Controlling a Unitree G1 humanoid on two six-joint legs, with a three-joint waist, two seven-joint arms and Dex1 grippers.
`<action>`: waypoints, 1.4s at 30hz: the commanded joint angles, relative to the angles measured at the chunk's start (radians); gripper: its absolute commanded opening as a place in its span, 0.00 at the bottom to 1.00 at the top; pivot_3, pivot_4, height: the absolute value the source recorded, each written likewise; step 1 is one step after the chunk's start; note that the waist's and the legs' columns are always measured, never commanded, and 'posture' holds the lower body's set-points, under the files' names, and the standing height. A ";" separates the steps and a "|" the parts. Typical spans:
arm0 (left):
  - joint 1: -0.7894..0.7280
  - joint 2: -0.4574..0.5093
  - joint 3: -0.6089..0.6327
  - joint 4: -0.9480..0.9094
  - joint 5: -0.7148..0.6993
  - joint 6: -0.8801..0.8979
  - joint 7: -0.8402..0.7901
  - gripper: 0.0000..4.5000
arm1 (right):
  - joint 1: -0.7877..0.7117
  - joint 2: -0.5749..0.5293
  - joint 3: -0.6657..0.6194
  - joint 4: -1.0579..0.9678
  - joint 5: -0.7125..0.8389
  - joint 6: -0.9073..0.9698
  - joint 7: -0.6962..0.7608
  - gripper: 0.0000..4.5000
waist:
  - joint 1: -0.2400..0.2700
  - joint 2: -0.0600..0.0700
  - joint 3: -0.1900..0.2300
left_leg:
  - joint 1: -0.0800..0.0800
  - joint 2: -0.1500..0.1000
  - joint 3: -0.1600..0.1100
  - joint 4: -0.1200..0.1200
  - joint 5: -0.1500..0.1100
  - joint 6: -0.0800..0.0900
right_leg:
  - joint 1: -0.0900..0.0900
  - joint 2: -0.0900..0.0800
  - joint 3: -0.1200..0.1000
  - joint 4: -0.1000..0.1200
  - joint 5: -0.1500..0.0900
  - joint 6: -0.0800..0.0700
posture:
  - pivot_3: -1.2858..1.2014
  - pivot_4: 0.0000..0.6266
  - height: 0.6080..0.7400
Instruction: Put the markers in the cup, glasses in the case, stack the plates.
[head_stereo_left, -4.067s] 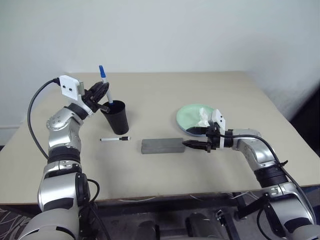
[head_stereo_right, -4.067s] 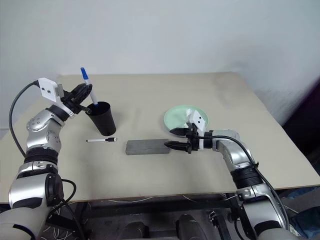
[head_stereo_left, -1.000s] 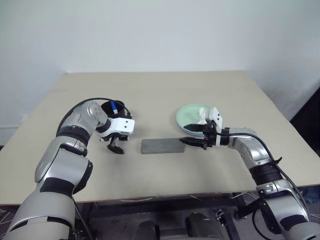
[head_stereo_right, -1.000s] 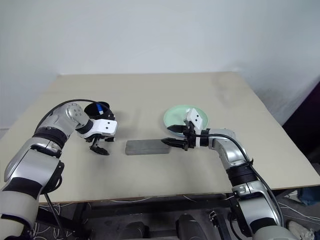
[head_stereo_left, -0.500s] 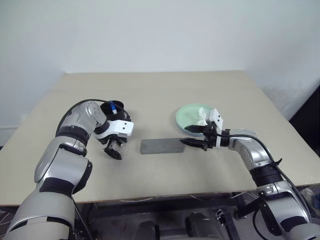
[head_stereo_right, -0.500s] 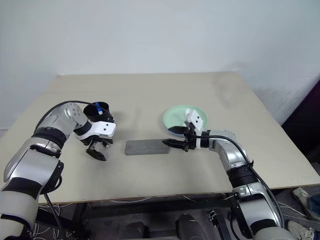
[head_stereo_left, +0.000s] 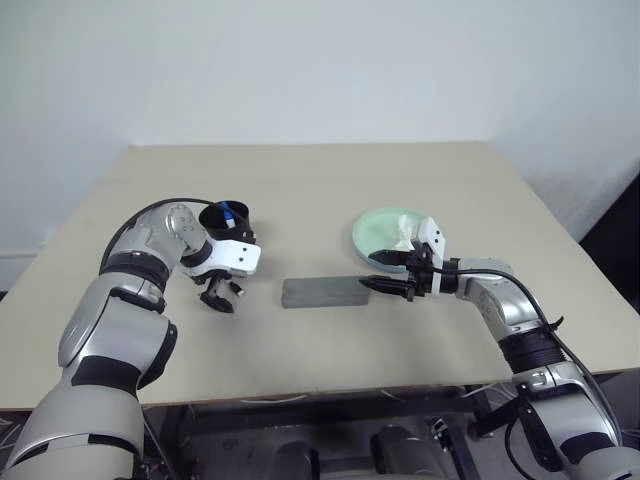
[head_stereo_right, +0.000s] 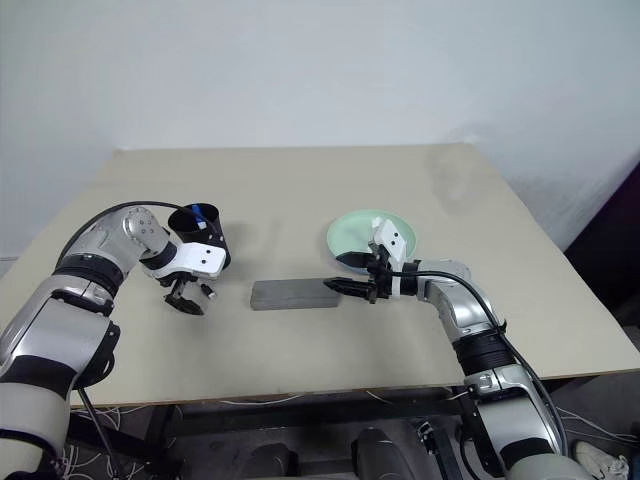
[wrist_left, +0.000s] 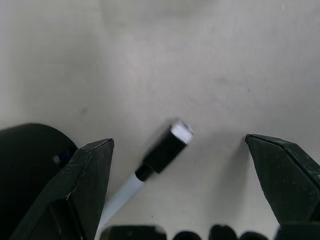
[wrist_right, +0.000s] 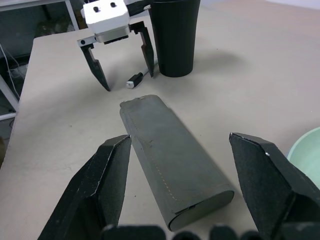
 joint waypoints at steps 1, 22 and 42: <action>-0.008 0.018 -0.011 -0.004 0.023 -0.039 0.002 0.99 | -0.026 0.002 -0.015 -0.027 -0.003 -0.016 -0.003 0.76 | 0.000 0.000 0.000 | 0.000 0.000 0.000 0.000 0.000 0.000 | 0.000 0.000 0.000 0.000 0.000 0.000 | 0.52 0.00 1.00; 0.001 0.023 0.013 -0.015 0.005 -0.045 -0.052 0.00 | -0.035 0.010 -0.013 -0.007 -0.007 -0.031 -0.009 0.76 | 0.000 0.000 0.000 | 0.000 0.000 0.000 0.001 0.000 0.001 | 0.001 0.000 0.000 0.001 0.000 0.000 | 0.52 0.00 1.00; -0.035 0.073 0.040 -0.070 -0.030 -0.199 -0.103 0.64 | -0.034 0.024 -0.014 -0.004 -0.022 -0.040 -0.010 0.76 | -0.001 0.000 0.000 | 0.000 0.000 0.000 0.001 0.000 0.001 | 0.001 0.000 0.000 0.001 0.000 0.000 | 0.52 0.00 1.00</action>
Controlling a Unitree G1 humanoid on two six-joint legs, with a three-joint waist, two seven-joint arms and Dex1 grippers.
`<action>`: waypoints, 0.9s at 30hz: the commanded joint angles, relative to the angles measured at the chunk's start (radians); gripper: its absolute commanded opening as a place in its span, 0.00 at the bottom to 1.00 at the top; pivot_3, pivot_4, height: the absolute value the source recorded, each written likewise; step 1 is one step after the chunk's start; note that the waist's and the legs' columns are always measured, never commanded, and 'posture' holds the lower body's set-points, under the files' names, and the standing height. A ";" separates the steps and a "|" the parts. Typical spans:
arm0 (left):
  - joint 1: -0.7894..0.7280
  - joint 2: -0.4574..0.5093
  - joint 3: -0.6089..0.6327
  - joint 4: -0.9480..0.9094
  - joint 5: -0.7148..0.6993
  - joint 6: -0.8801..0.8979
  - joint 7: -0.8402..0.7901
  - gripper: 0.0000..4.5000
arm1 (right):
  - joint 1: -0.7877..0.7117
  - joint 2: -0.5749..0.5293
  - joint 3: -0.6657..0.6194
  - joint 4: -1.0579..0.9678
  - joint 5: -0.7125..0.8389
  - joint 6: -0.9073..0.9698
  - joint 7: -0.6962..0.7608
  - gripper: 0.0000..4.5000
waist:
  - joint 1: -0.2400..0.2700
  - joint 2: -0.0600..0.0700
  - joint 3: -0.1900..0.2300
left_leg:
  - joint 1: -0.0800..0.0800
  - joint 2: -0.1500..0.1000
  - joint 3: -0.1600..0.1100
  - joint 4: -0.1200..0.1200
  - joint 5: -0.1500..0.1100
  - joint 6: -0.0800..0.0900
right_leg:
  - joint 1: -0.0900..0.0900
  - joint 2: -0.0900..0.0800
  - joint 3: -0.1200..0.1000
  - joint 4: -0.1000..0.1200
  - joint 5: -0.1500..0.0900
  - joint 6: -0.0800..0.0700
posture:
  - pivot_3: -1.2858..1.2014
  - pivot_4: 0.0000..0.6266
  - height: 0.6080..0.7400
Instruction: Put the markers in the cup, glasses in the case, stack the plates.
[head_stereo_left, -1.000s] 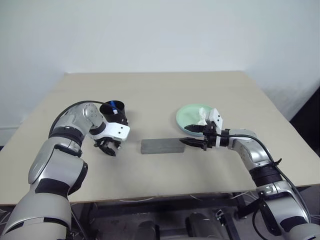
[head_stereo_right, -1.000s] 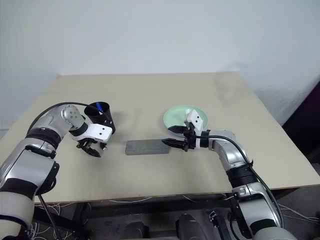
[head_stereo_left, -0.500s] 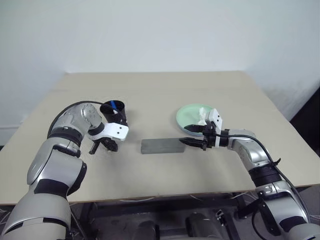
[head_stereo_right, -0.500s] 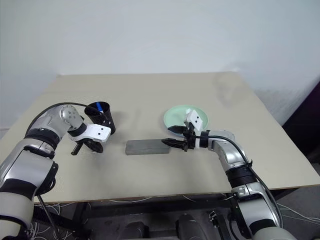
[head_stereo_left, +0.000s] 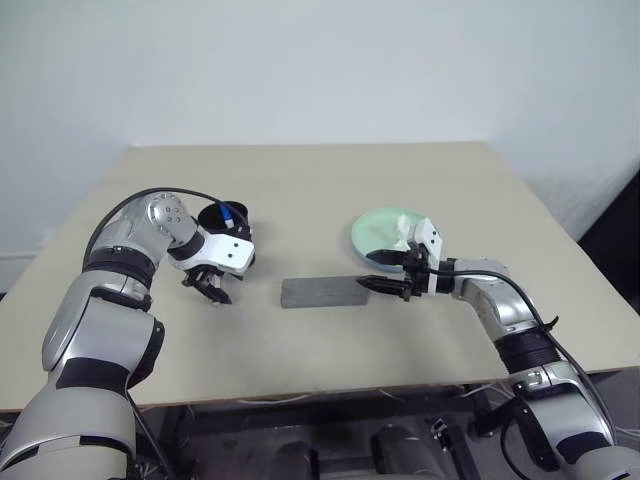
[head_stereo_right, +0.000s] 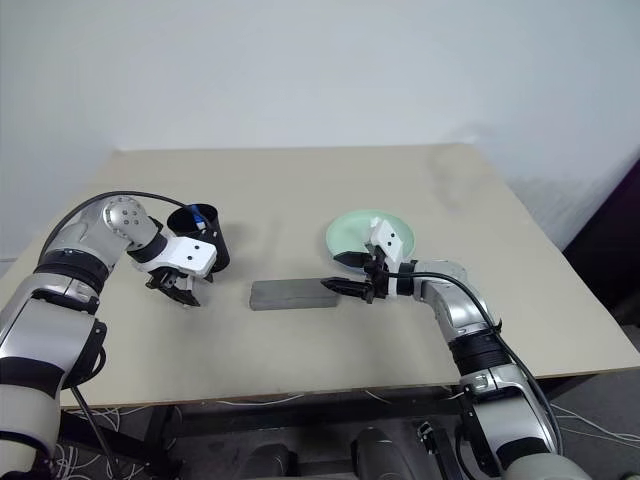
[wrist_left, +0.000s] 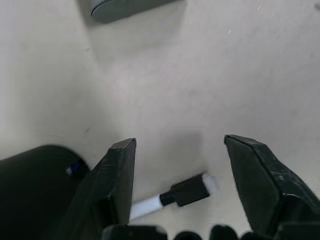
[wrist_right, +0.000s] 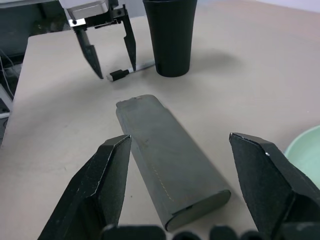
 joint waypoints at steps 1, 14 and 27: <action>-0.036 0.030 -0.018 -0.011 0.027 -0.077 0.012 0.64 | -0.029 0.002 -0.015 -0.018 -0.001 -0.021 0.000 0.76 | 0.001 0.000 0.000 | 0.000 0.000 0.000 0.000 0.000 0.000 | 0.000 0.000 0.000 0.000 0.000 0.000 | 0.52 0.00 1.00; -0.010 0.003 0.063 -0.004 -0.111 0.135 -0.071 0.64 | -0.016 0.002 -0.027 -0.031 -0.004 -0.017 -0.011 0.76 | 0.001 0.000 0.000 | -0.001 0.000 0.000 0.000 0.000 0.000 | 0.000 0.000 0.000 0.000 0.000 0.000 | 0.52 0.00 1.00; 0.446 0.123 0.346 -0.808 -0.344 0.755 0.072 0.64 | 0.001 -0.012 -0.024 -0.033 -0.003 -0.011 0.002 0.76 | -0.004 0.000 0.000 | 0.001 0.001 -0.001 0.000 0.000 0.000 | -0.001 0.000 -0.001 0.002 0.000 0.000 | 0.52 0.00 1.00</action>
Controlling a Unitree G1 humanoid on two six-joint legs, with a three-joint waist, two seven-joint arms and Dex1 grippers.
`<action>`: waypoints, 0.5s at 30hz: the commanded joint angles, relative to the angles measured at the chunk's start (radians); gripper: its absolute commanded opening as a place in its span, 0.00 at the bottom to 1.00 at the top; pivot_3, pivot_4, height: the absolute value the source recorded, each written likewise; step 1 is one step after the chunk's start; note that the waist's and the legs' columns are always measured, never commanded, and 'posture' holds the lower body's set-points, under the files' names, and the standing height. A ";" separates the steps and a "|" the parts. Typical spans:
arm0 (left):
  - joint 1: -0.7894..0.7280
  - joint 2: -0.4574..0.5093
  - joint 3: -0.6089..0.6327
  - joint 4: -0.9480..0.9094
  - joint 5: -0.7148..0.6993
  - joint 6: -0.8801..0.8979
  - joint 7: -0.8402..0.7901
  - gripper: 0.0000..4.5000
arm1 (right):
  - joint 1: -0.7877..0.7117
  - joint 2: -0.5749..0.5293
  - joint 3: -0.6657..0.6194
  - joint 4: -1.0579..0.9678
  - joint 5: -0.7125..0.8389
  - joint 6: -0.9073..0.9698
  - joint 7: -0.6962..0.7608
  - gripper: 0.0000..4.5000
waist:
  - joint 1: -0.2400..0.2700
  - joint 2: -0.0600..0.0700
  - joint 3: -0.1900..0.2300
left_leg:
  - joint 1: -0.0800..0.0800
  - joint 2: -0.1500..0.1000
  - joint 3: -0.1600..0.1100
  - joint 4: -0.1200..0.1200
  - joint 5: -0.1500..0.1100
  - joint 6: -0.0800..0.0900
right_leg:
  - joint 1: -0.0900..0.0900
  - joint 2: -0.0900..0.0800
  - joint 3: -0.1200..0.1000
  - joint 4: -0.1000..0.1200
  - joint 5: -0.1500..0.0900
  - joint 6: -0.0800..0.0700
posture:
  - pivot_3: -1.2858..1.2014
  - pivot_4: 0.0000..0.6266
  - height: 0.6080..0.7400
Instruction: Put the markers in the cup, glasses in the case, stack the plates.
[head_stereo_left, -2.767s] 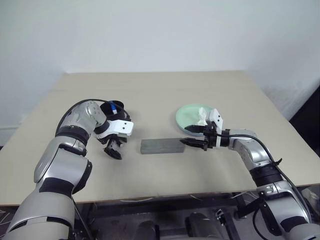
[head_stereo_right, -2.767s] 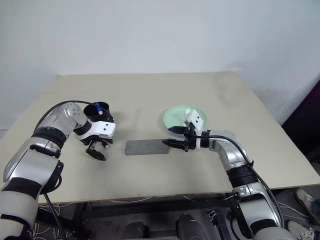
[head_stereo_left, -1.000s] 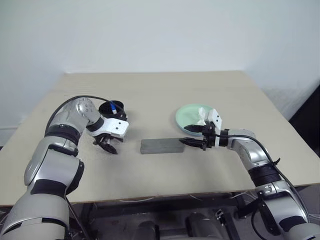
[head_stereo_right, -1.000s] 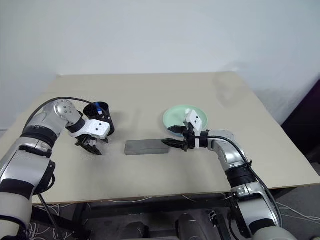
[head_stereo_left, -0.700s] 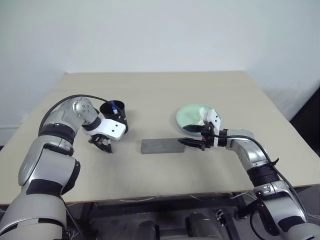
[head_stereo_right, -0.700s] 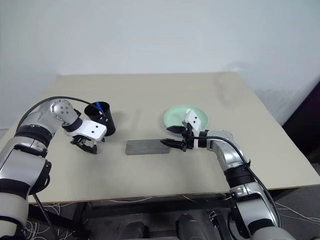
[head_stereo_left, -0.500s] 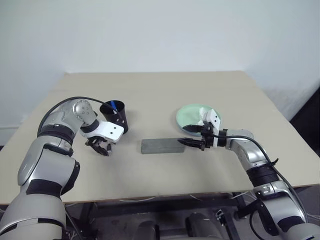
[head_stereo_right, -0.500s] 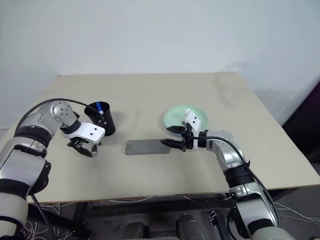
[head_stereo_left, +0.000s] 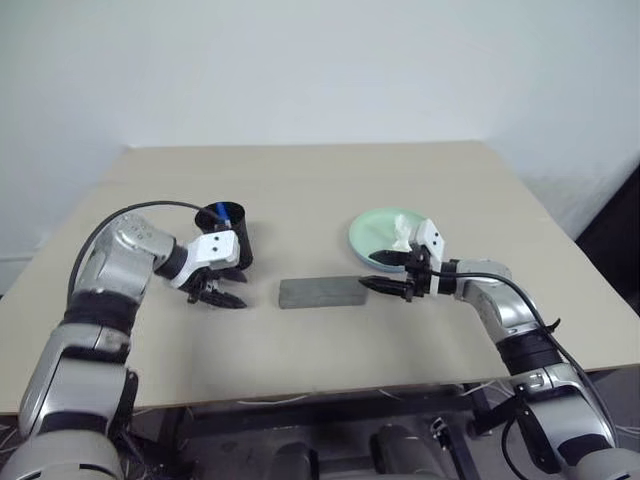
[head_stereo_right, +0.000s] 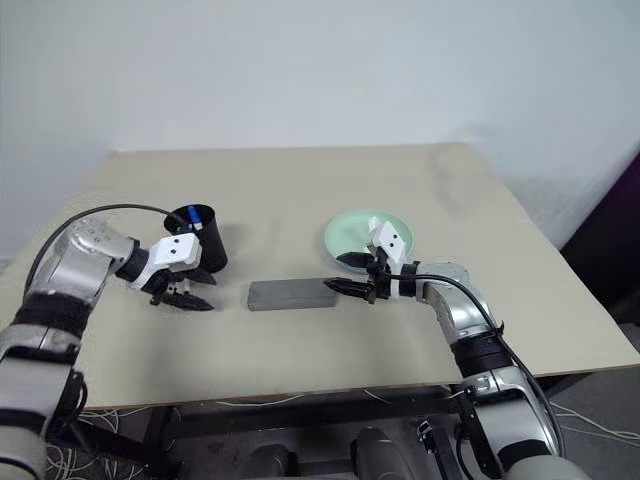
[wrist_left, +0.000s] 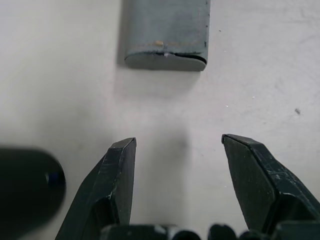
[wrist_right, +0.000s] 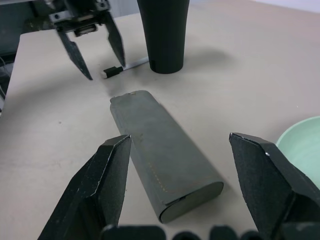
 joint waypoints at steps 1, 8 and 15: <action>0.085 0.030 0.093 -0.262 -0.057 0.184 0.096 0.64 | -0.014 -0.004 -0.014 -0.029 0.011 -0.007 0.012 0.76 | 0.003 0.000 0.000 | 0.000 0.000 0.000 0.000 0.000 0.000 | 0.000 0.000 0.000 0.000 0.000 0.000 | 0.52 0.00 1.00; 0.341 0.038 0.224 -0.601 -0.062 0.554 0.351 0.64 | -0.041 0.004 -0.001 0.008 0.003 -0.015 0.037 0.76 | 0.003 0.001 0.000 | 0.002 0.000 0.000 0.000 0.000 0.000 | 0.002 -0.001 -0.001 0.000 0.000 0.000 | 0.52 0.00 1.00; 0.397 0.016 0.256 -0.671 -0.055 0.753 0.572 0.64 | -0.070 0.017 0.011 0.051 -0.007 -0.030 0.061 0.76 | 0.004 0.001 0.000 | 0.007 0.000 0.000 -0.001 0.000 -0.001 | 0.005 0.000 -0.002 0.000 0.000 -0.001 | 0.52 0.00 1.00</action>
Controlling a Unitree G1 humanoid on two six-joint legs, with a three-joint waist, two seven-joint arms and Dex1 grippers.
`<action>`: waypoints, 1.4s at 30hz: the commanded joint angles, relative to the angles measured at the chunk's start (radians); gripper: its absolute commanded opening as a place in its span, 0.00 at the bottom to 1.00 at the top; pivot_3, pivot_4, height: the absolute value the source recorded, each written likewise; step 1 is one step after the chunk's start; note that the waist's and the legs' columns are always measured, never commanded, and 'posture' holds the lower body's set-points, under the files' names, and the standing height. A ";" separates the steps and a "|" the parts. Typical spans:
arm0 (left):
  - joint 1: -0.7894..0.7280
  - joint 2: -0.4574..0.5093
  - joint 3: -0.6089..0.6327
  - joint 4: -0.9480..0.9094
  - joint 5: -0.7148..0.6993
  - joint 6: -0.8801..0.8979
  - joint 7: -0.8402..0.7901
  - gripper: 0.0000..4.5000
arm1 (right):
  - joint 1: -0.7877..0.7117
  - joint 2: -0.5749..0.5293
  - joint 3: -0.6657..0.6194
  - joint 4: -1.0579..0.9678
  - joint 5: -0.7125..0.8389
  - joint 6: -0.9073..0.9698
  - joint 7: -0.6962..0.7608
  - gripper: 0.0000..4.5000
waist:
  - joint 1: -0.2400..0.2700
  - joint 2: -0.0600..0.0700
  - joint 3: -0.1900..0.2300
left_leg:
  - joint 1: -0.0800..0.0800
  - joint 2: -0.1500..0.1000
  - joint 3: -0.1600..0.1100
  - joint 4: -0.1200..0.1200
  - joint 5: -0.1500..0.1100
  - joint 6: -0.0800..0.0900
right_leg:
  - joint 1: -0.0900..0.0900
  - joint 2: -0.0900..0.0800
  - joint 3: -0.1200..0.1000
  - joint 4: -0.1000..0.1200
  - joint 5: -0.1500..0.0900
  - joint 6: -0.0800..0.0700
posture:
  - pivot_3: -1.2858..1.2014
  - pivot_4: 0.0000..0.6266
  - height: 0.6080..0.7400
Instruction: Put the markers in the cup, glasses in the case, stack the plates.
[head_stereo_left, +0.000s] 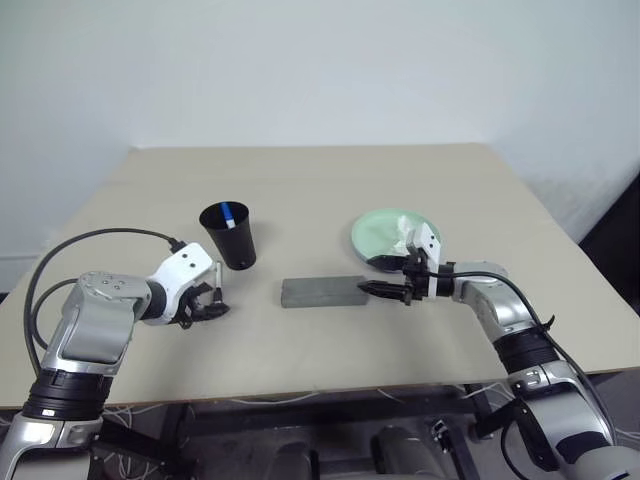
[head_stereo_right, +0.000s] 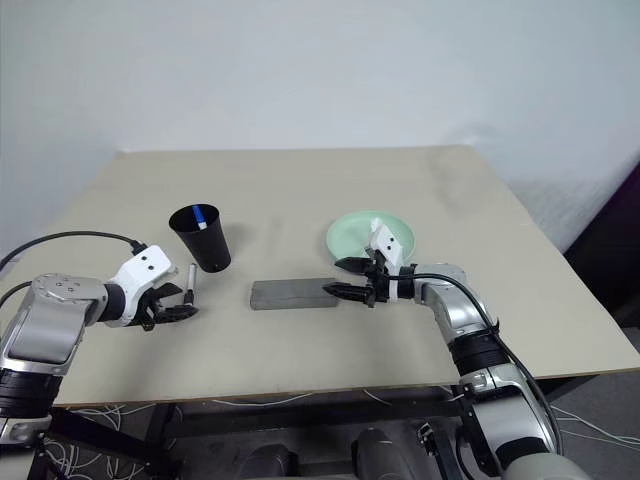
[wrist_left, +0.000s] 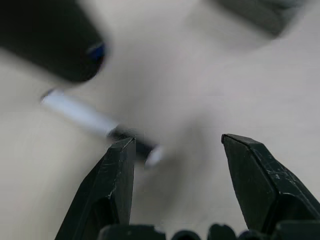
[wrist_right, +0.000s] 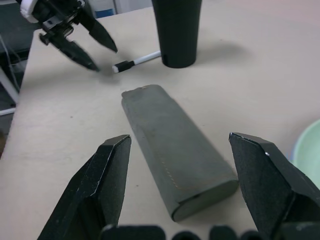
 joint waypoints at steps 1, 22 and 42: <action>-0.001 -0.011 0.043 -0.060 -0.003 0.081 0.109 0.64 | -0.052 0.004 -0.005 0.006 -0.005 -0.024 0.018 0.76 | -0.001 0.000 0.000 | 0.003 0.000 0.001 -0.001 0.000 0.000 | 0.003 0.000 0.000 -0.001 0.000 0.000 | 0.52 0.00 1.00; -0.148 -0.283 0.114 0.075 -0.095 0.339 0.540 0.64 | -0.024 0.001 -0.015 -0.017 -0.012 -0.027 0.009 0.76 | -0.001 0.000 0.000 | 0.009 -0.001 0.000 -0.005 0.000 -0.001 | 0.009 -0.001 0.000 -0.003 0.000 0.000 | 0.52 0.00 1.00; -0.159 -0.330 0.138 0.128 -0.178 0.363 0.662 0.04 | -0.020 -0.001 -0.015 -0.026 -0.016 -0.035 0.000 0.76 | -0.001 0.000 0.000 | 0.010 -0.001 0.000 -0.005 0.000 -0.002 | 0.009 0.000 0.000 -0.004 0.000 0.000 | 0.52 0.00 1.00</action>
